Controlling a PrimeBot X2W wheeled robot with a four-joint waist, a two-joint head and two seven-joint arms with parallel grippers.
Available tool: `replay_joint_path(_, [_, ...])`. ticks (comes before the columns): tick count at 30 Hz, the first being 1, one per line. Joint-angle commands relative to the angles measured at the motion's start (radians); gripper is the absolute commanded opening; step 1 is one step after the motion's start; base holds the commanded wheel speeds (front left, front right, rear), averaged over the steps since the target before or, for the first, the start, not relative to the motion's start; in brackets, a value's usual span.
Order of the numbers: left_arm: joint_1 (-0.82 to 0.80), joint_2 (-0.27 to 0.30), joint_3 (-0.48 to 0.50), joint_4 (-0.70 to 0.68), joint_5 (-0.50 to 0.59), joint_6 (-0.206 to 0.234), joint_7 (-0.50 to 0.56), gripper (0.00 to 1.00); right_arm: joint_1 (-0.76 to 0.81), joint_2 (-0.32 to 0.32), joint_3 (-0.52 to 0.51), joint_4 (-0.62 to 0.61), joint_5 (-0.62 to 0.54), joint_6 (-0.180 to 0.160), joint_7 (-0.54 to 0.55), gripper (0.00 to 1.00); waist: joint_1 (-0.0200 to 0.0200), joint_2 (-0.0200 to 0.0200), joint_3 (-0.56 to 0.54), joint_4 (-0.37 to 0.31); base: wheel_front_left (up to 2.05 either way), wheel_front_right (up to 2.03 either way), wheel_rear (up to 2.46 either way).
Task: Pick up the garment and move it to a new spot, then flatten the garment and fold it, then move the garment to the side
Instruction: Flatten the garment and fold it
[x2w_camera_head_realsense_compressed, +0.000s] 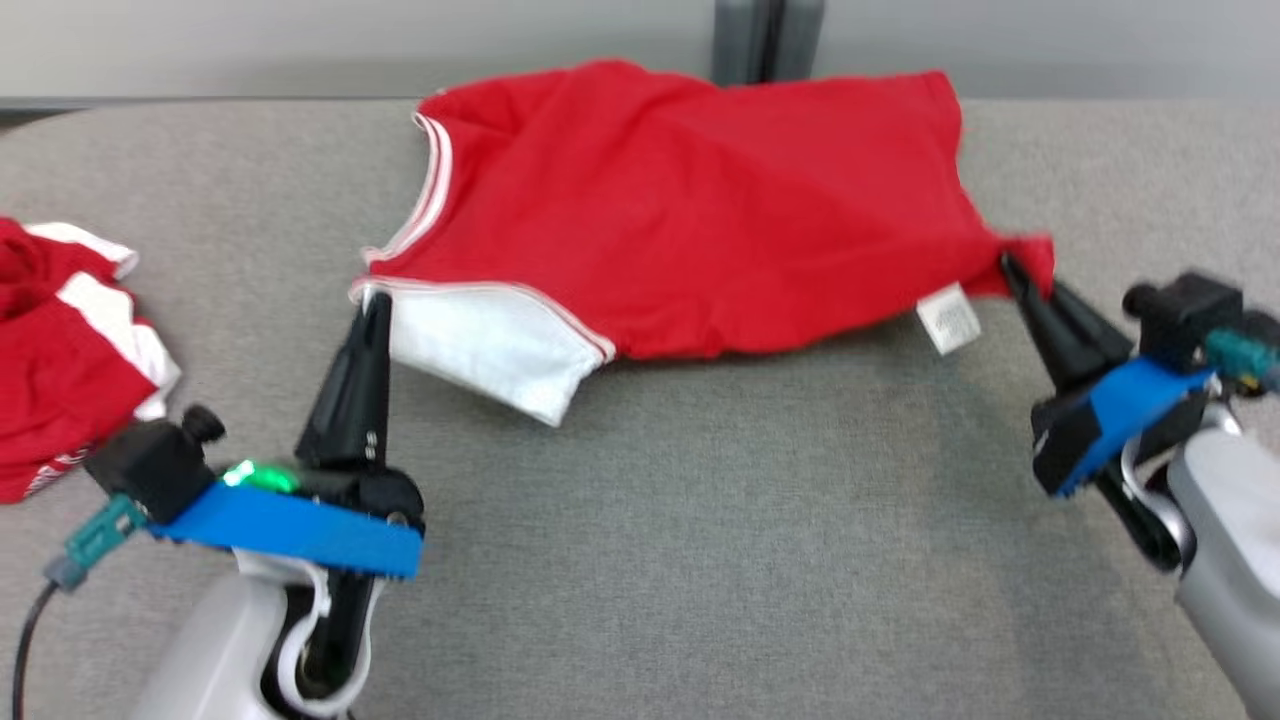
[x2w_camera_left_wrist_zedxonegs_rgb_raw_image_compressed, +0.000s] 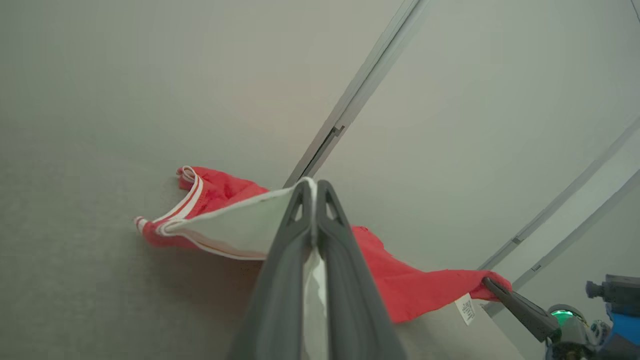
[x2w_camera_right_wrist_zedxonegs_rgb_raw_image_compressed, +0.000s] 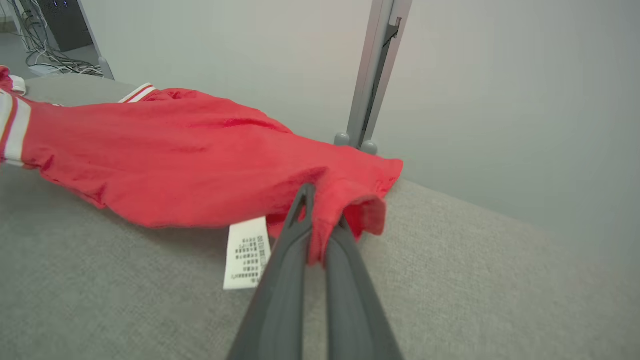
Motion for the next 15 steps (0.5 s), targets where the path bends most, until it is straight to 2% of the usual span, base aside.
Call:
replay_joint_path(1, [0.045, 0.005, -0.006, -0.013, -0.038, -0.006, 0.014, 0.00, 0.050, -0.017, -0.003, -0.014, 0.009, 0.000, 0.005, 0.00, 0.0003, 0.0001, -0.022, 0.004, 0.00, 0.00, 0.00])
replay_joint_path(9, [0.284, 0.066, -0.051, -0.090, -0.234, -0.006, 0.149, 0.00, 0.293, -0.034, -0.058, -0.089, 0.073, 0.000, 0.068, 0.00, 0.0003, 0.0001, -0.097, 0.040, 0.00, 0.00, 0.00])
replay_joint_path(15, [0.410, 0.105, -0.062, -0.180, -0.337, -0.006, 0.221, 0.00, 0.406, -0.030, -0.137, -0.160, 0.078, 0.000, 0.132, 0.00, 0.0003, 0.0001, -0.113, 0.047, 0.00, 0.00, 0.00])
